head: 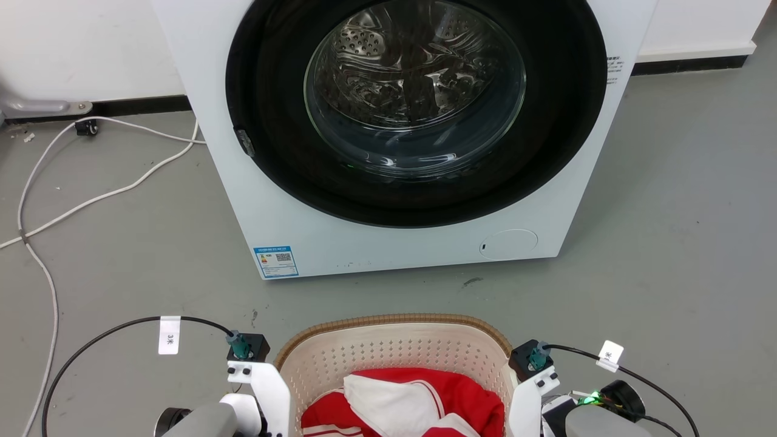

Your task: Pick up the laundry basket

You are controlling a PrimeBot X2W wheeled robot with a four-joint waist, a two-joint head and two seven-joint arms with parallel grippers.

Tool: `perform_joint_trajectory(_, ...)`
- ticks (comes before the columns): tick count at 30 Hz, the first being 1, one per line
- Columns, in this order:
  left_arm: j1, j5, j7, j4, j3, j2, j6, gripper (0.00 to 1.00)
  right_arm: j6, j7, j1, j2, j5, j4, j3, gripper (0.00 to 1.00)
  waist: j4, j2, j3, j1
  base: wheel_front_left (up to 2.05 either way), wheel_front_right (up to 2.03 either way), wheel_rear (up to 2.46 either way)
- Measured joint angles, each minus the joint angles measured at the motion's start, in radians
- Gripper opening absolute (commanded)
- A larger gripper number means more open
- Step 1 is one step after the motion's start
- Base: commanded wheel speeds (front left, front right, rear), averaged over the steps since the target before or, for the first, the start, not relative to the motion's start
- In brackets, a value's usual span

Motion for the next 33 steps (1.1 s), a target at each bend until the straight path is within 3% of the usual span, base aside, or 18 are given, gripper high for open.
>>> perform_joint_trajectory(33,-0.004,-0.044,-0.009,0.002,-0.042,0.003,0.0,0.0,0.0,0.0,0.0,0.0,0.008,0.002,0.006,0.0,0.005,0.0,0.0,0.0,0.0,0.0,0.0)
